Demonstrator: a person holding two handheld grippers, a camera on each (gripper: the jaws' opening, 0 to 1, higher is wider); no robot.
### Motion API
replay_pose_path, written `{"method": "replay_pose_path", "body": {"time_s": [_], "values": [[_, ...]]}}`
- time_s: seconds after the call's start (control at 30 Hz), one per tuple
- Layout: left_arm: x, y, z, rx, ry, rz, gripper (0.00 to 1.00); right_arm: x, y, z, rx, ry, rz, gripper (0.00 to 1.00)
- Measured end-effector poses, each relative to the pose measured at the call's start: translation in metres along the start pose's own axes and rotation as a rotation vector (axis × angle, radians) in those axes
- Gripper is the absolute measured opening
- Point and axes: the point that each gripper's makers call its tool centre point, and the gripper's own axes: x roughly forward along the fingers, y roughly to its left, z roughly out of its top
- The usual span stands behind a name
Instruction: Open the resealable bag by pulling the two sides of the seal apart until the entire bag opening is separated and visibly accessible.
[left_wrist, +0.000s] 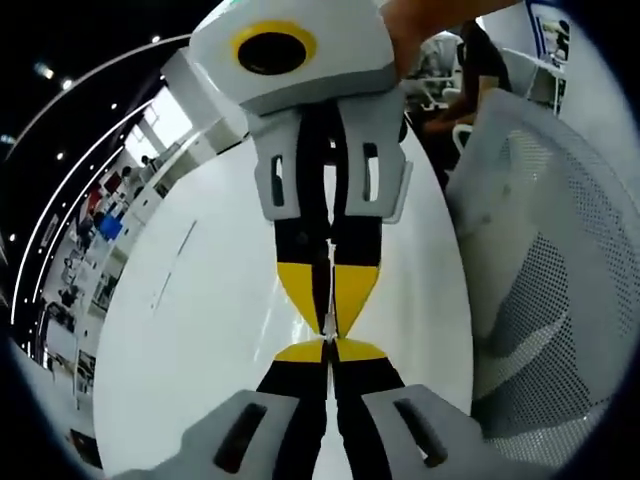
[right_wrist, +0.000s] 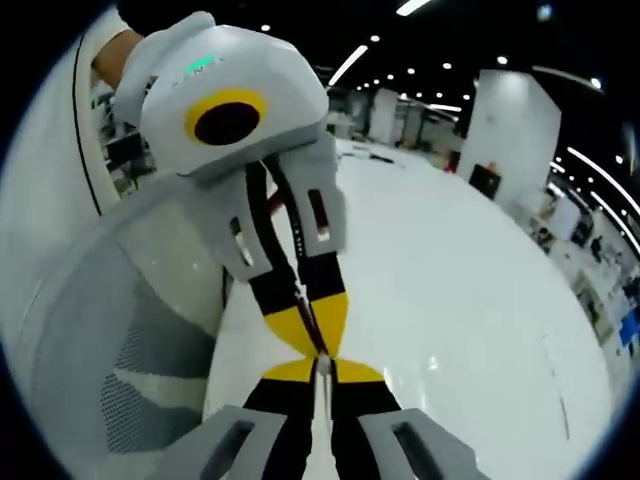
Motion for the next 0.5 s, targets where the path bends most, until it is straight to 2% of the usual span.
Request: {"method": "replay_pose_path", "body": {"time_s": [0.2,0.27,0.37,0.5], "values": [[0.002,-0.001,-0.002,0.002,0.006,-0.01,0.0,0.002,0.001,-0.004,0.031,0.03,0.007,0.0],[0.003,-0.001,-0.003,-0.02,0.01,-0.01,0.0,0.002,0.0,-0.007,0.043,0.037,0.005,0.0],[0.006,-0.004,-0.006,-0.037,0.025,-0.022,0.0,0.0,0.002,-0.016,0.083,0.057,0.016,0.0],[0.008,-0.006,-0.008,-0.037,0.039,-0.026,0.0,-0.005,0.003,-0.025,0.073,0.063,0.01,0.0]]}}
